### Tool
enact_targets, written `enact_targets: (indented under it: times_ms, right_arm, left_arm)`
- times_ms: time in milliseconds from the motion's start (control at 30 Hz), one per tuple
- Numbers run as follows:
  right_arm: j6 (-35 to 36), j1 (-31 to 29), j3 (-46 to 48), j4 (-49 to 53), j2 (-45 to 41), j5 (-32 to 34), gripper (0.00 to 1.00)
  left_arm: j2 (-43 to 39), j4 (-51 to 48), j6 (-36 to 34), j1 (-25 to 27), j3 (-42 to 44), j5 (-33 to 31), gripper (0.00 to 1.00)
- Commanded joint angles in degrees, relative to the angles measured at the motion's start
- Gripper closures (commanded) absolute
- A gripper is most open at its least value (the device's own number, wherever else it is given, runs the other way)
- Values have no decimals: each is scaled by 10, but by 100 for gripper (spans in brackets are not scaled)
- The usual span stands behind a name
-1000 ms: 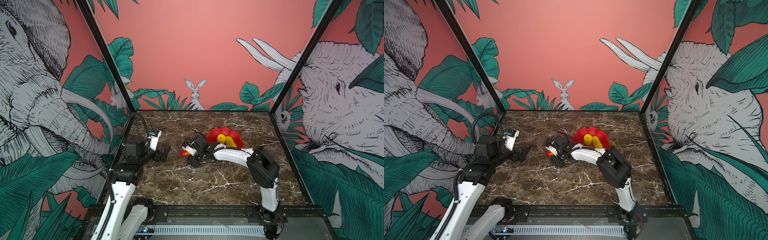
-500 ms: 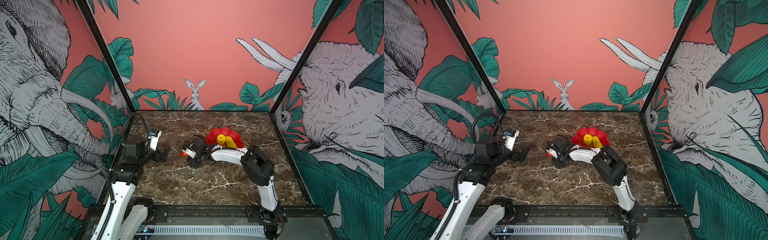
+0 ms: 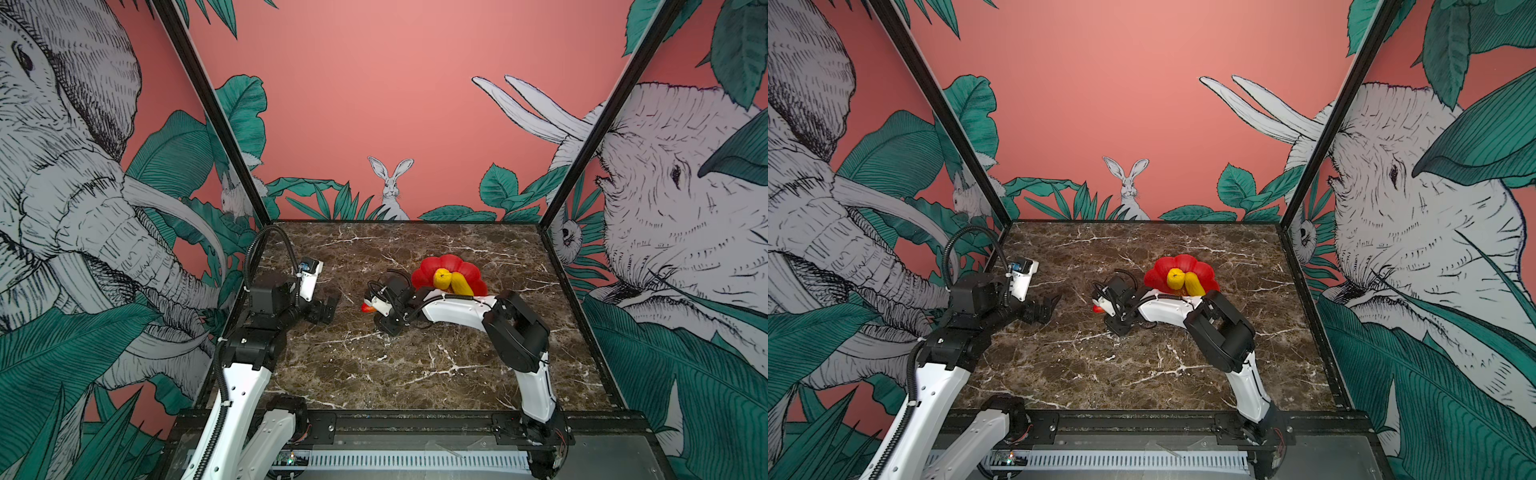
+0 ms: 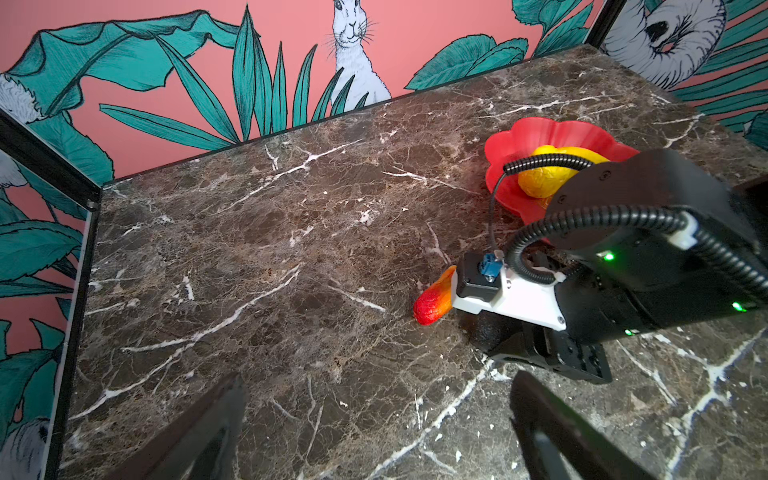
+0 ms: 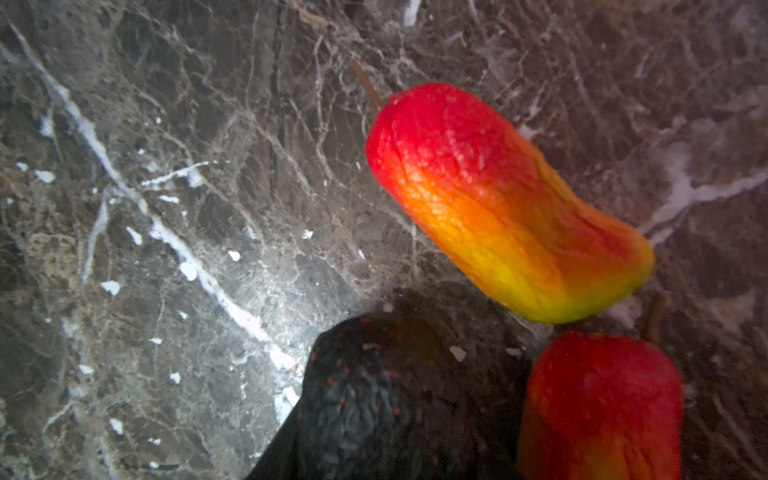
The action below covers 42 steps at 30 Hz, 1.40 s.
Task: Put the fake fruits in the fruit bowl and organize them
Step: 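Lower the right gripper and close it on the dark green avocado, then carry the avocado with the right gripper and lower it into the bowl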
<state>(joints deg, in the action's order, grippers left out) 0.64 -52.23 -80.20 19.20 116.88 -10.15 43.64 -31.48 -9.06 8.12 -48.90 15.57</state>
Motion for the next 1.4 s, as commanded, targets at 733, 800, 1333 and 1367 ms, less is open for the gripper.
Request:
enact_targets:
  times_ms: [733, 800, 1333, 1367]
  right_arm:
    - [54, 184, 113, 35, -285, 21, 100]
    - [45, 205, 126, 36, -296, 27, 100]
    - [-6, 289, 164, 22, -256, 32, 100]
    - [-7, 289, 164, 20, -244, 30, 100]
  left_arm:
    - [-3, -5, -3, -1, 3, -5, 0]
    - [0, -5, -3, -1, 3, -4, 0]
    - [13, -5, -3, -1, 0, -2, 1]
    - [13, -5, -3, -1, 1, -2, 0]
